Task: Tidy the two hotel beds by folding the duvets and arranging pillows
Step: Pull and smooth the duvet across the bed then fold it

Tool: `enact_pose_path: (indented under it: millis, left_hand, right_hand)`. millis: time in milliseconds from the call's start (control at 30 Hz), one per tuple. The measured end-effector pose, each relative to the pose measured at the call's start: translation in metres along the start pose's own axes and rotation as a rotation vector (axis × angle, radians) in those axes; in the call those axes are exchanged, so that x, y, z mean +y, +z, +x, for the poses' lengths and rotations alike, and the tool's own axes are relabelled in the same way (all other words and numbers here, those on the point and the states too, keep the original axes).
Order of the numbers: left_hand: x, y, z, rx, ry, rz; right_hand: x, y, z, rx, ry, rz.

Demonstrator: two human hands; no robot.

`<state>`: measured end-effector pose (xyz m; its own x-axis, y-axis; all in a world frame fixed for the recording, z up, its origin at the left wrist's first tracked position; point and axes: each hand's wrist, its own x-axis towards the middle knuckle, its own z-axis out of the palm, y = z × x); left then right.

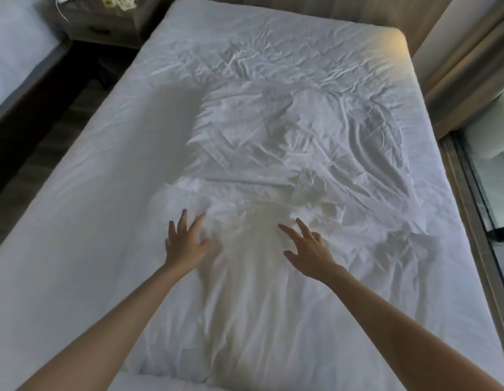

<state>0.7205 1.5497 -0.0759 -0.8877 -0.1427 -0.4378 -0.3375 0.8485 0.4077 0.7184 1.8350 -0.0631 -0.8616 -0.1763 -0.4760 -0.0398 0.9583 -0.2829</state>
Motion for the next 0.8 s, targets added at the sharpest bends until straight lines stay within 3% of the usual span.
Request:
enact_pose_path:
  millis: [233, 467, 633, 800]
  left_hand:
    - [-0.050, -0.011, 0.051, 0.065, -0.258, -0.018]
    - [-0.065, -0.006, 0.084, 0.146, -0.433, 0.006]
    - [-0.066, 0.007, 0.077, 0.376, -0.265, -0.008]
    - [-0.045, -0.024, 0.082, 0.599, -0.123, -0.130]
  right_hand:
    - [-0.006, 0.004, 0.062, 0.006, 0.223, 0.071]
    - [0.010, 0.025, 0.079, -0.062, 0.230, 0.123]
    - [0.003, 0.013, 0.069, -0.133, 0.175, 0.038]
    - [0.002, -0.034, 0.062, 0.207, 0.173, 0.070]
